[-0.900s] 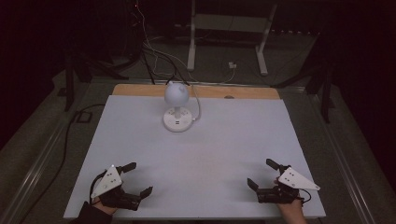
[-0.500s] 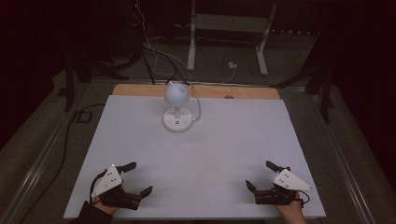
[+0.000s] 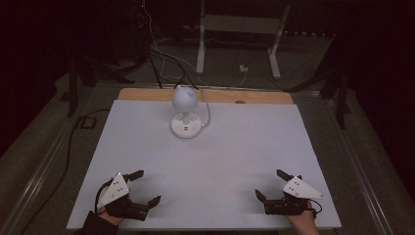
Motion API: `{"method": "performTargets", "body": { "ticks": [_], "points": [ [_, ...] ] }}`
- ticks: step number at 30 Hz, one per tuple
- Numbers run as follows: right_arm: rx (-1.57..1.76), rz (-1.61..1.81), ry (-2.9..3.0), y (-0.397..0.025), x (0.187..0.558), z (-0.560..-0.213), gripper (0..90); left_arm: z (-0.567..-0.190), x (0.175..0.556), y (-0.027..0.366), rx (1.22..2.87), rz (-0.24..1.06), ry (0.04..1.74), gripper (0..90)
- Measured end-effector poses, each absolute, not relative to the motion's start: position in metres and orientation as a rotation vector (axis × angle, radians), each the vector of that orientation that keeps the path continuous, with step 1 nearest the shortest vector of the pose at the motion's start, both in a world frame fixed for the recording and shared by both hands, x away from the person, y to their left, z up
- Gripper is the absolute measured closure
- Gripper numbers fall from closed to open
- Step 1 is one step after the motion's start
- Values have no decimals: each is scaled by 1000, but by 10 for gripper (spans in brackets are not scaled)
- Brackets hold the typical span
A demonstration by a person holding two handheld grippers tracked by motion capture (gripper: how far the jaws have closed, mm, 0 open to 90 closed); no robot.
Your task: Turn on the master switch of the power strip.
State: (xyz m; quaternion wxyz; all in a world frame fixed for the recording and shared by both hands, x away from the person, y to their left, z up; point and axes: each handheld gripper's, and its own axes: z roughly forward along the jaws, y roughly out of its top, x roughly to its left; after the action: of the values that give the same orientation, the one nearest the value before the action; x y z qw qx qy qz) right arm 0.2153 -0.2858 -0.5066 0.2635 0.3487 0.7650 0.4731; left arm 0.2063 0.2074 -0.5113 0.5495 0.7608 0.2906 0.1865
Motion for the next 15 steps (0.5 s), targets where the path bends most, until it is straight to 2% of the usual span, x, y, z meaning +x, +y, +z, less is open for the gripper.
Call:
{"method": "performTargets", "body": {
  "ticks": [15],
  "points": [
    [939,1267,2090,-281,220,-498,0,-511,206,207,1799,441,688,3]
  ]
}}
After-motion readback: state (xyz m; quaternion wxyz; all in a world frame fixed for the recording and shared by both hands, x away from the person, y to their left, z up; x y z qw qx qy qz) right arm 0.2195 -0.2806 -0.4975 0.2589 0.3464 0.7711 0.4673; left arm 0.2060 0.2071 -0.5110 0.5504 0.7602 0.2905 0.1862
